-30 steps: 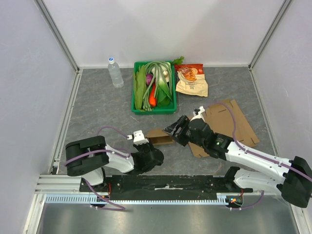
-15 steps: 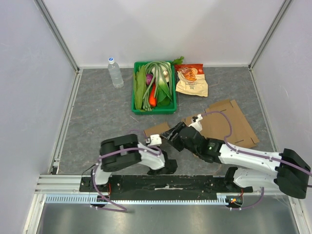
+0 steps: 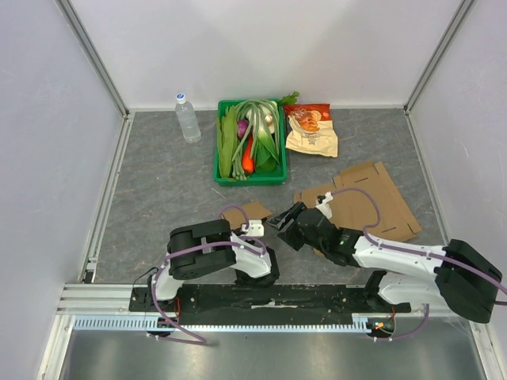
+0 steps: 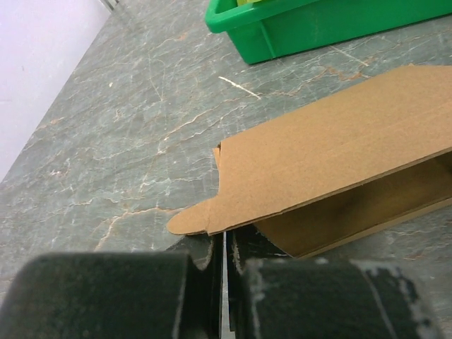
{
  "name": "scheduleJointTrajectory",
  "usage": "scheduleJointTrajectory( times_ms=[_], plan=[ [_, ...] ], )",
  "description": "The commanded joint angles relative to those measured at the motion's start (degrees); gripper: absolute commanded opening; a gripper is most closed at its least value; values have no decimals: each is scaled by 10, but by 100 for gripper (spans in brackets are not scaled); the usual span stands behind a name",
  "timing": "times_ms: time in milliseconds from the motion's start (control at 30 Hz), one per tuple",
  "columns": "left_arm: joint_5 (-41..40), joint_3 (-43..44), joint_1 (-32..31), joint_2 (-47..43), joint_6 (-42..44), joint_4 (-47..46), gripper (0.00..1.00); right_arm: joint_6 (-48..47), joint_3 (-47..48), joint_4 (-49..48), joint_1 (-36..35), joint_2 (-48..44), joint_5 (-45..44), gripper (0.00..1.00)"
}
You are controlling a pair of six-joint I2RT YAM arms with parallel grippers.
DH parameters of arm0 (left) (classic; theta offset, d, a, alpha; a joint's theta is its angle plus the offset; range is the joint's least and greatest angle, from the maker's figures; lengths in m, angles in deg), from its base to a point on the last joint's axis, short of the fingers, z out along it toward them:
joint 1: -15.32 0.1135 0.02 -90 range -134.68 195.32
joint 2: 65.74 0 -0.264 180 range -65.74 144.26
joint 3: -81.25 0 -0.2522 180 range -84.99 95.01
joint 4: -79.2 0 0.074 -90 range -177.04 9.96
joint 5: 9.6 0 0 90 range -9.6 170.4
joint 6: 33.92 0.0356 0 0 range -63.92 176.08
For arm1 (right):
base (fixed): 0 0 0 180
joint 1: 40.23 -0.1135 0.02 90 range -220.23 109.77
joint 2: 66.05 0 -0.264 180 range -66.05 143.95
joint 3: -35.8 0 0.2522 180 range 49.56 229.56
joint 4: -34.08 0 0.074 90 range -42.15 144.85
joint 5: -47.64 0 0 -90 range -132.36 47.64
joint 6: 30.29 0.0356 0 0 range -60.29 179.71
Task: Fold the paper box
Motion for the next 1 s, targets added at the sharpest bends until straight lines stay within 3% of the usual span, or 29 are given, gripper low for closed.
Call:
scheduleJointTrajectory(
  times_ms=[0,200,433,633,800,867,900,933,967],
  plan=[
    [-54,-20,-2,-26,-418,63,2,43,-21,-90,9,33,49,74],
    [-54,-31,-3,-32,-418,48,2,24,-11,-205,35,114,112,71],
    [-54,-30,-2,-31,-418,49,2,-12,41,-205,52,147,132,74],
    [-56,-43,-3,-39,-418,35,2,21,66,-231,66,208,180,68],
    [-54,-47,-3,-42,-418,28,2,45,63,-240,70,224,185,49],
    [-54,-47,-3,-44,-418,30,6,50,63,-245,71,231,196,40],
    [-54,-47,-3,-45,-418,30,11,50,63,-250,74,236,202,35],
    [-54,-47,-2,-46,-418,30,27,50,63,-250,78,238,204,25],
    [-54,-47,-3,-46,-418,30,35,50,62,-249,79,238,209,20]
  ],
)
